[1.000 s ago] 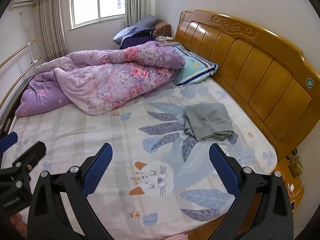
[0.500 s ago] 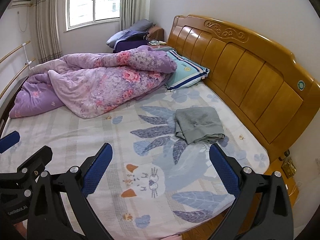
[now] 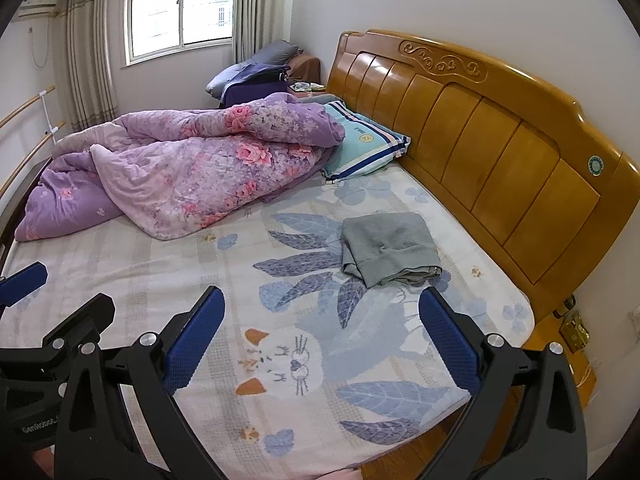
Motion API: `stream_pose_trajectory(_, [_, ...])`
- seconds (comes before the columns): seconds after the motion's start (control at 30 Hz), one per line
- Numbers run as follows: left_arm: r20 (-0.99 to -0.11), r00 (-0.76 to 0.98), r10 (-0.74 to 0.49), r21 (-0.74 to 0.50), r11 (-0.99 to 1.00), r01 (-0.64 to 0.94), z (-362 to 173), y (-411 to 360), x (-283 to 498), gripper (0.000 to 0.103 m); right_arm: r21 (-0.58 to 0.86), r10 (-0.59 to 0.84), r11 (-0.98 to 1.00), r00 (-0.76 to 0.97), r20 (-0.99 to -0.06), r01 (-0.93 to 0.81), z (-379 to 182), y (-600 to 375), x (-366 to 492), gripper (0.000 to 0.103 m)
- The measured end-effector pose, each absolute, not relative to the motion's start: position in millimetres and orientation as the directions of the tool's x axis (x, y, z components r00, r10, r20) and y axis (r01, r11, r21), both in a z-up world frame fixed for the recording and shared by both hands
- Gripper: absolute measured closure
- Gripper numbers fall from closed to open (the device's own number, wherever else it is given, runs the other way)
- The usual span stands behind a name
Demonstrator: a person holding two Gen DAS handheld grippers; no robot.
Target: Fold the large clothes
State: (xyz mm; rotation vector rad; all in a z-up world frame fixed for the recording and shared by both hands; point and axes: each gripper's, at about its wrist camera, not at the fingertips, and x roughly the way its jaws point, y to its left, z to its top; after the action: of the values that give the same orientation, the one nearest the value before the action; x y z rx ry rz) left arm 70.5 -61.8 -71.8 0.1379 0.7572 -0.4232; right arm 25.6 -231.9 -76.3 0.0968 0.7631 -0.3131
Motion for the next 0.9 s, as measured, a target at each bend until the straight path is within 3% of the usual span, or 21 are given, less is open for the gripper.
stream_pose_trajectory(0.9, [-0.690, 0.637, -0.343, -0.061, 0.905, 0.422, -72.3, -64.2, 77.1, 0.005, -0.014, -0.217, 0.957, 0.679, -0.701, 0.291, -76.7, -239.2, 37.5, 0.009])
